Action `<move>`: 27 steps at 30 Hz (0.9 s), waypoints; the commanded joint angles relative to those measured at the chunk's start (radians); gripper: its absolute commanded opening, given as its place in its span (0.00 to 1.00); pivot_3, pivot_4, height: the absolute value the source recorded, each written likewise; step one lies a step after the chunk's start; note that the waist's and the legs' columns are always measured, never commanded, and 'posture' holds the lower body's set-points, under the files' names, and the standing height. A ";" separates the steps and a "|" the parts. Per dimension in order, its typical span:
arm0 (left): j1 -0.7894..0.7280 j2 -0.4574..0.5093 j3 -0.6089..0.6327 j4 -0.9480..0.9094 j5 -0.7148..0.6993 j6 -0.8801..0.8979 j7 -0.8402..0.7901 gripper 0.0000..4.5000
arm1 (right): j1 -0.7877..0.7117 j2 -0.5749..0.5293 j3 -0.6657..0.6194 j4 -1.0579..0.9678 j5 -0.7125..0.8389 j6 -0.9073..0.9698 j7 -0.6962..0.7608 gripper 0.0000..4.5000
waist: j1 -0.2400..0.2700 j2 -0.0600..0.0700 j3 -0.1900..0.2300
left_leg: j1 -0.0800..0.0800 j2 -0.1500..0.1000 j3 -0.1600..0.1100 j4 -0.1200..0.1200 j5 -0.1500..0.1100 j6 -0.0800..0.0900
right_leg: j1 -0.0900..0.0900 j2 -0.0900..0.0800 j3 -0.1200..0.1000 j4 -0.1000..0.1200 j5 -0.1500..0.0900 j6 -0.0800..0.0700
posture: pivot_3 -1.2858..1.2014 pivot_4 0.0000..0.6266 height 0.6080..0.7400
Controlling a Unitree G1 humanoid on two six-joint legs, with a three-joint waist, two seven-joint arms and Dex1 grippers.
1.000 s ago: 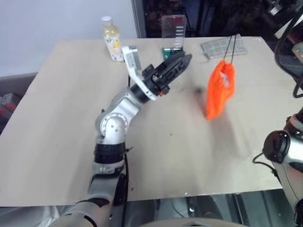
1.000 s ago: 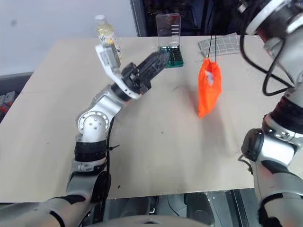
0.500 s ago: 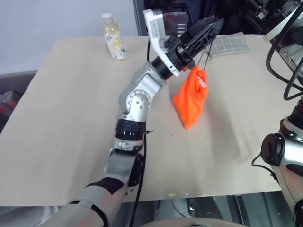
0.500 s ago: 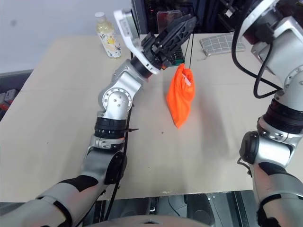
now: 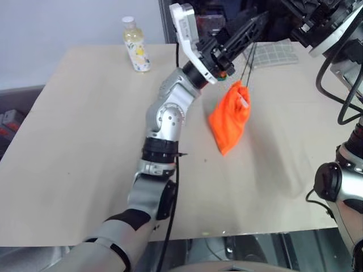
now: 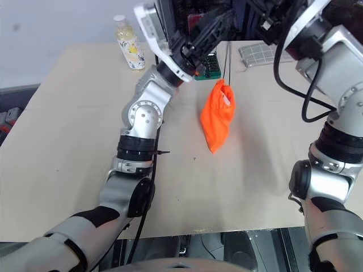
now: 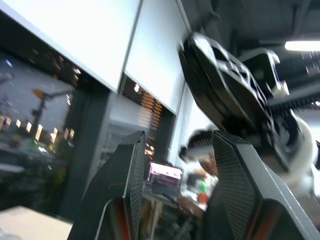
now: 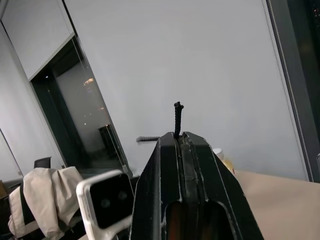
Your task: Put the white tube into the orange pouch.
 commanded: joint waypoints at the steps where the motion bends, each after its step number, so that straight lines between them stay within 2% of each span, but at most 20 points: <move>1: -0.027 -0.004 0.007 0.003 0.006 -0.039 -0.027 0.48 | -0.007 -0.009 -0.007 -0.049 0.029 -0.025 0.000 0.00 | 0.000 0.000 0.000 | 0.000 0.000 0.000 0.000 0.000 0.000 | 0.000 0.000 0.000 0.000 0.000 0.000 | 0.52 0.24 1.00; 20: -0.042 -0.016 -0.023 0.111 0.094 -0.076 -0.075 0.48 | 0.004 -0.014 -0.002 -0.070 0.060 -0.039 -0.007 0.00 | 0.000 0.000 0.000 | 0.000 0.000 0.000 0.003 0.000 0.000 | 0.000 0.000 0.000 0.001 0.000 0.000 | 0.52 0.24 1.00; 21: -0.037 -0.015 -0.027 0.106 0.098 -0.076 -0.080 0.36 | 0.007 -0.015 -0.001 -0.072 0.058 -0.040 -0.008 0.00 | -0.001 0.000 0.000 | 0.000 0.000 0.000 0.003 0.000 0.000 | 0.000 0.000 0.000 0.001 0.000 0.000 | 0.52 0.24 1.00; 23: -0.030 -0.017 -0.031 0.098 0.102 -0.076 -0.084 0.21 | 0.011 -0.016 -0.001 -0.074 0.058 -0.042 -0.009 0.00 | -0.001 0.000 0.000 | 0.000 0.000 0.000 0.003 0.000 0.000 | 0.000 0.000 0.000 0.001 0.000 0.000 | 0.52 0.24 1.00; 24: -0.028 -0.018 -0.031 0.096 0.103 -0.076 -0.084 0.08 | 0.011 -0.017 -0.001 -0.075 0.058 -0.043 -0.010 0.00 | -0.001 0.000 0.000 | 0.000 0.000 0.000 0.003 0.000 0.000 | 0.000 0.000 0.000 0.001 0.000 0.000 | 0.52 0.24 1.00; 25: -0.026 -0.018 -0.030 0.092 0.102 -0.074 -0.084 0.02 | 0.013 -0.017 0.000 -0.076 0.058 -0.043 -0.010 0.00 | -0.001 0.000 0.000 | 0.000 0.000 0.000 0.003 0.000 0.000 | 0.000 0.000 0.000 0.001 0.000 0.000 | 0.52 0.24 1.00; 27: -0.024 -0.019 -0.028 0.085 0.100 -0.071 -0.085 0.02 | 0.016 -0.018 0.000 -0.076 0.057 -0.045 -0.009 0.00 | -0.001 0.000 0.000 | 0.000 0.000 0.000 0.004 0.000 0.000 | 0.000 0.000 0.000 0.001 0.000 0.000 | 0.52 0.24 1.00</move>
